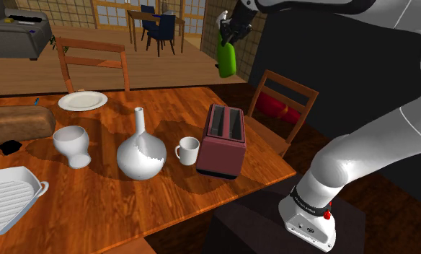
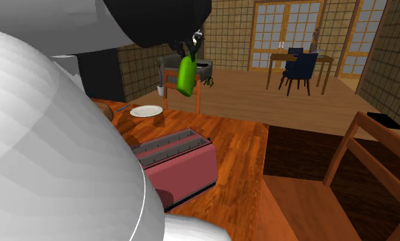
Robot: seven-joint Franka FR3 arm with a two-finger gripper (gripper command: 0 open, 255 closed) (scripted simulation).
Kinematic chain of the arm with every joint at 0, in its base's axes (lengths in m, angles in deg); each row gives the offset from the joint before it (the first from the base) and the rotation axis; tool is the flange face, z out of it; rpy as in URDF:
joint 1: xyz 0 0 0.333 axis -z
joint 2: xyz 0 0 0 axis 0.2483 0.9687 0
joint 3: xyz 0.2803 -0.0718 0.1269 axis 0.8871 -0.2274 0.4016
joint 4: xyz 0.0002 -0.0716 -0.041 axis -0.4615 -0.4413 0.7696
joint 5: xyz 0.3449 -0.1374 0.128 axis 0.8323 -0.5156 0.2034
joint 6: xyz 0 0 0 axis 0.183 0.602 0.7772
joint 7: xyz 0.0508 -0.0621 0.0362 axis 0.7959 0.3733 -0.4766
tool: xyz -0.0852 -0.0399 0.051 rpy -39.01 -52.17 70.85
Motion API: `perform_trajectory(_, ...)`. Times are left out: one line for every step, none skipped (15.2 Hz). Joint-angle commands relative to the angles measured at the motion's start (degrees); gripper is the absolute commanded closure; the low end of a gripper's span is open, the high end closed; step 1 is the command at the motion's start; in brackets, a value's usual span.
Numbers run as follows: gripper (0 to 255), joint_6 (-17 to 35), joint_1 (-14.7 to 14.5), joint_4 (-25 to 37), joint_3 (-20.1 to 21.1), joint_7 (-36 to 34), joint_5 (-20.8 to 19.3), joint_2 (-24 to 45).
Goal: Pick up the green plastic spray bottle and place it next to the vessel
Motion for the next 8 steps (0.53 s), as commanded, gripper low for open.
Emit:
perform_trajectory(255, -0.7, -0.7, -2.2, 1.7, -2.4, -0.1, -2.8)
perform_trajectory(255, -1.2, -1.0, -3.0, 2.6, -3.5, 0.0, -3.9)
perform_trajectory(255, -1.7, -1.3, -3.7, 3.5, -4.6, 0.1, -5.0)
perform_trajectory(255, -2.3, -1.7, -4.4, 4.4, -5.7, 0.2, -6.0)
perform_trajectory(255, -2.8, -2.0, -5.0, 5.3, -6.8, 0.3, -7.0)
perform_trajectory(255, -3.4, -2.4, -5.5, 6.2, -7.9, 0.4, -8.0)
perform_trajectory(255, -4.0, -2.7, -5.9, 7.2, -9.0, 0.6, -8.9)
perform_trajectory(255, -4.6, -3.1, -6.3, 8.1, -10.1, 0.8, -9.8)
